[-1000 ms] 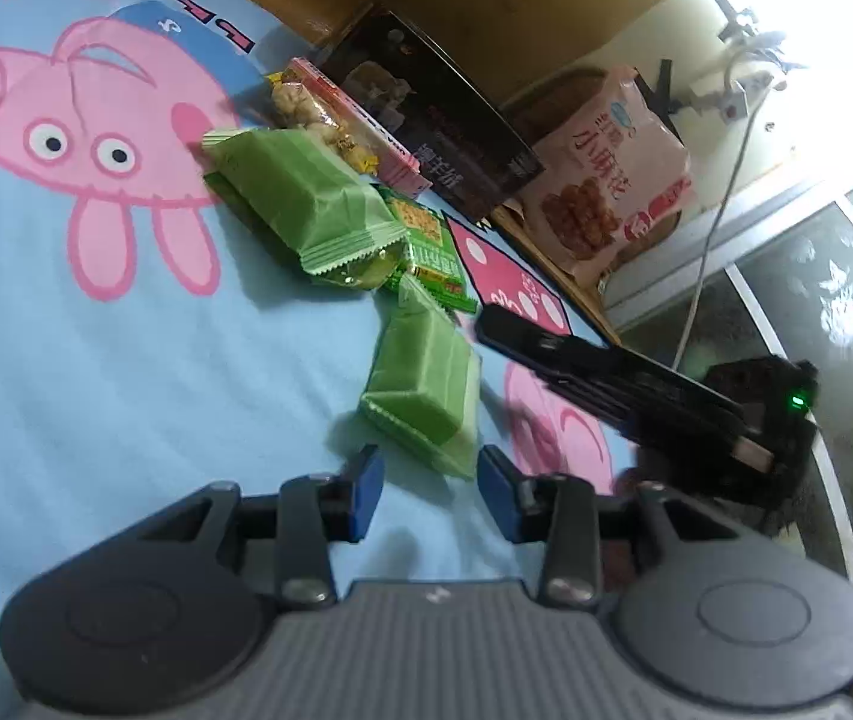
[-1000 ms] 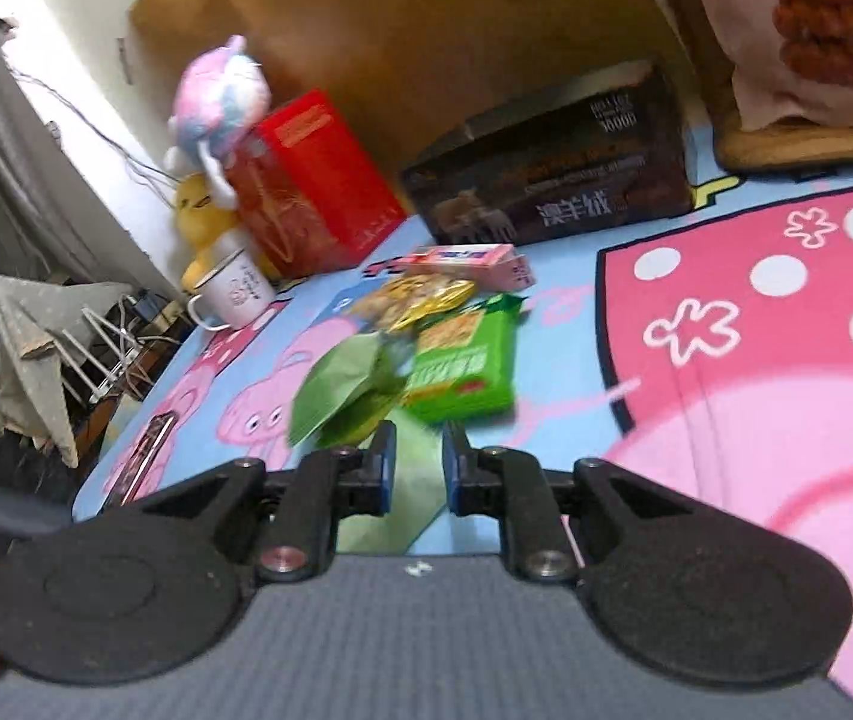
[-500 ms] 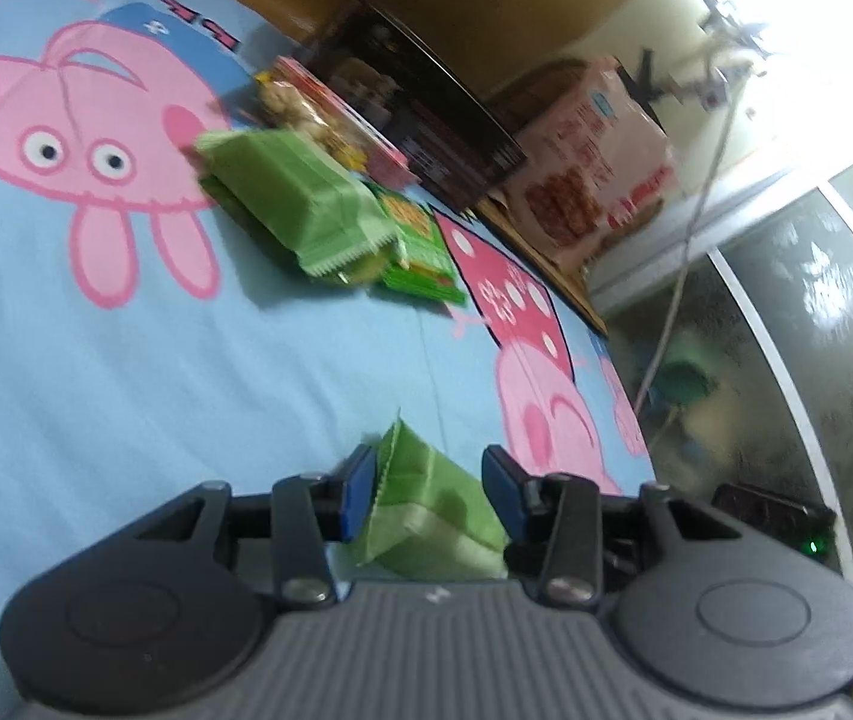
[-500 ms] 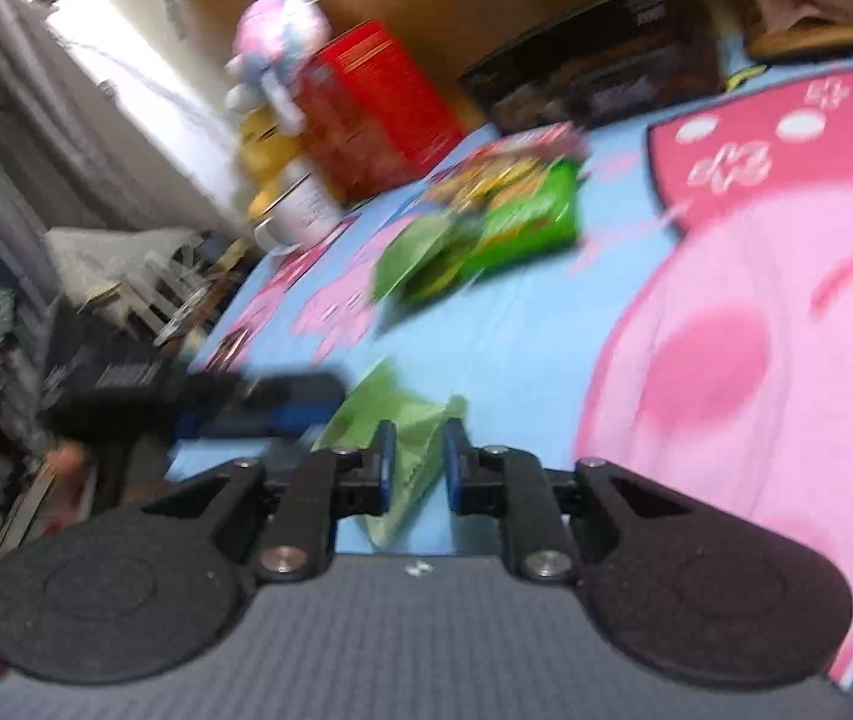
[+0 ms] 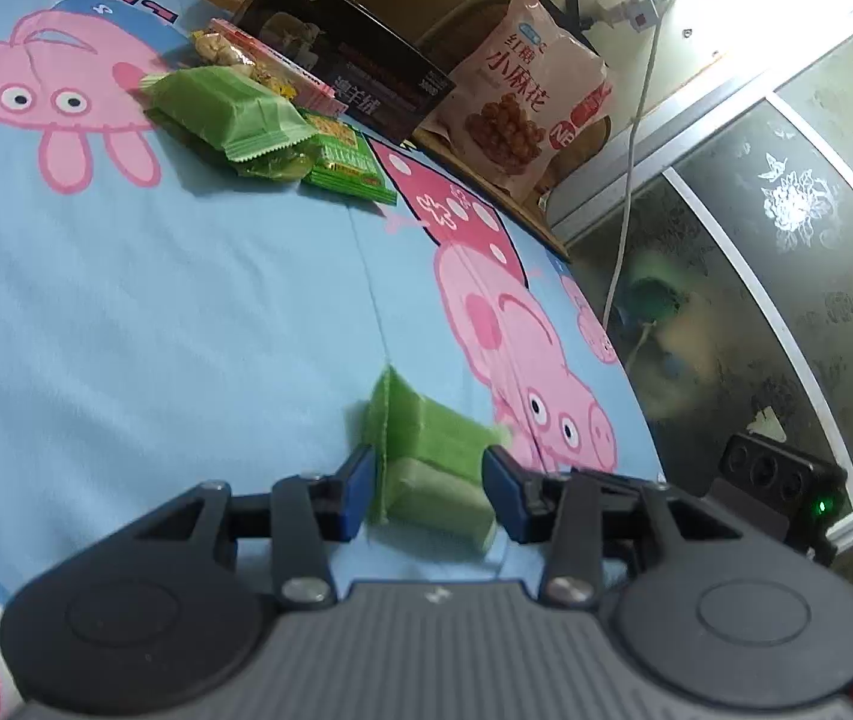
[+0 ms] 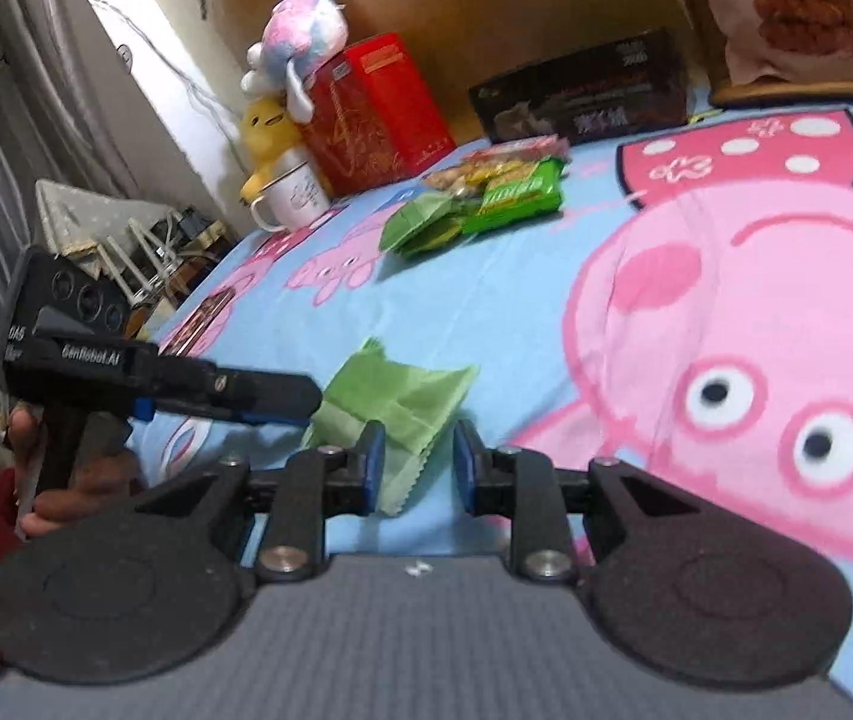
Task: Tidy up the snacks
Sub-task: 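Lower the left gripper onto a green wrapped cake and close it, then lift the green wrapped cake with the left gripper over the metal tin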
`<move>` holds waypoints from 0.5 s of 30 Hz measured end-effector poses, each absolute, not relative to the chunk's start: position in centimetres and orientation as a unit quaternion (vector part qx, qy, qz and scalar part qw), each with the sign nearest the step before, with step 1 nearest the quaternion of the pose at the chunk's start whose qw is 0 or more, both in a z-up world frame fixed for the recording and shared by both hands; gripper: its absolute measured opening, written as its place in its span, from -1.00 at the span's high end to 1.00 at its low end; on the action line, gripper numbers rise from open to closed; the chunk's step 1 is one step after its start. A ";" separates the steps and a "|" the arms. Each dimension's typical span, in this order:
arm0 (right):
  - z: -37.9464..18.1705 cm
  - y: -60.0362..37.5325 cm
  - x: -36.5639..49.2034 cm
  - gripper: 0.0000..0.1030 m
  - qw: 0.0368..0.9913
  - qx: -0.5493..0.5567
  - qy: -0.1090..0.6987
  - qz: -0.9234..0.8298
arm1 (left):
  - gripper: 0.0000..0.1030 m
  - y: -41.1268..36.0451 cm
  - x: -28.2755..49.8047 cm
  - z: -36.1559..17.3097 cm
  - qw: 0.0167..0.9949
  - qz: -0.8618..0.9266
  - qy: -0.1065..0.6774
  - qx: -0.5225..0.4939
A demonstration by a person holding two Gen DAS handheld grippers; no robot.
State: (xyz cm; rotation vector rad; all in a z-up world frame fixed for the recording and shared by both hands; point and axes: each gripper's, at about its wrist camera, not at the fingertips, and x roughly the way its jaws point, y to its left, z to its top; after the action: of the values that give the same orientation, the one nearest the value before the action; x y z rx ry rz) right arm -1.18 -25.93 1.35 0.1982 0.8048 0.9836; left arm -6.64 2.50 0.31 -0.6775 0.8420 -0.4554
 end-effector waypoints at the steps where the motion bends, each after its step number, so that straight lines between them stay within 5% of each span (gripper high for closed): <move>1: 1.3 -25.8 -1.6 0.45 0.796 0.088 0.376 0.465 | 0.19 2.4 -6.9 0.3 0.832 -0.218 0.400 -0.318; 5: 1.5 -26.2 -2.7 0.40 0.799 0.072 0.372 0.467 | 0.16 1.7 -7.9 0.4 0.830 -0.230 0.408 -0.304; 9: 2.0 -27.0 -3.1 -0.01 0.822 0.057 0.351 0.446 | 0.11 2.1 -8.3 0.9 0.828 -0.238 0.406 -0.305; 15: 2.1 -26.8 -4.0 -0.06 0.823 0.031 0.338 0.455 | 0.01 2.2 -7.7 1.7 0.837 -0.235 0.396 -0.295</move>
State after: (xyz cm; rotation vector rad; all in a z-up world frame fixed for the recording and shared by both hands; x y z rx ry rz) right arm -4.04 -26.80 2.06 0.0662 0.7199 0.9676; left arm -7.68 2.19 1.69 -0.6248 0.8385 -0.4977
